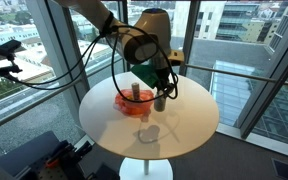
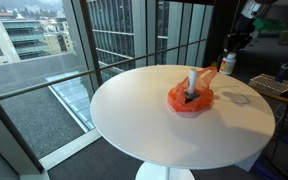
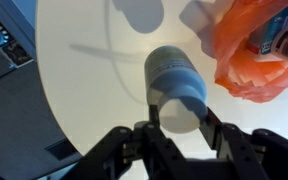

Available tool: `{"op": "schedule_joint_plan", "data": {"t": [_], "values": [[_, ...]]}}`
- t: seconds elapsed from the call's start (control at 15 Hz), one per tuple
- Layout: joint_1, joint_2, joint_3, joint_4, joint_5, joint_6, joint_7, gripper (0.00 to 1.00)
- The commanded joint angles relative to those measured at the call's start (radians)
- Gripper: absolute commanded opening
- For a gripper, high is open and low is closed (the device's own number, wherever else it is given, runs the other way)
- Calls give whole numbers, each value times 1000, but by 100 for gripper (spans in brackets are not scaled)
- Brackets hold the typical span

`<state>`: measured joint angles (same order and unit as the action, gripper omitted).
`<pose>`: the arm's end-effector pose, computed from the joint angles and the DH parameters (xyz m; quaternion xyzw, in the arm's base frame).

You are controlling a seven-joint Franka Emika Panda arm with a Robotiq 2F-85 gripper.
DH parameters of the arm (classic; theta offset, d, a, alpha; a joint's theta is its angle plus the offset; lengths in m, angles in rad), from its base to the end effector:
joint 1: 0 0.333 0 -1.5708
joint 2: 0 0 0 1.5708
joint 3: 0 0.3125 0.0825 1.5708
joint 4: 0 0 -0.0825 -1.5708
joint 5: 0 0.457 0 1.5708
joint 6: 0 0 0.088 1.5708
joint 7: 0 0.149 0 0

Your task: Remove the white bottle from the plastic bag and put it on the table

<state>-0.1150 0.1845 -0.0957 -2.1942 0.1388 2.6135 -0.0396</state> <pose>0.6200 -0.1336 0.2278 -0.9828 0.1380 -0.1209 0.0182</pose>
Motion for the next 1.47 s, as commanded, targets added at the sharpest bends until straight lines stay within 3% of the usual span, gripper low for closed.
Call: {"op": "schedule_joint_plan", "data": {"t": [0.0,0.4,0.87,0.93,1.0,1.07,1.33,1.4], "values": [[-14,41,-11,2,9,76,41,19],[-20,141,-16,-9,5,183,82,19],[-55,200,19,-8,28,178,34,19],[-63,200,28,-10,34,180,23,40],[-71,193,37,-13,39,176,10,69],[-82,184,49,-17,47,173,-6,70],[-116,114,93,-49,72,132,-94,98],[-119,90,100,-57,75,107,-117,100]]}}
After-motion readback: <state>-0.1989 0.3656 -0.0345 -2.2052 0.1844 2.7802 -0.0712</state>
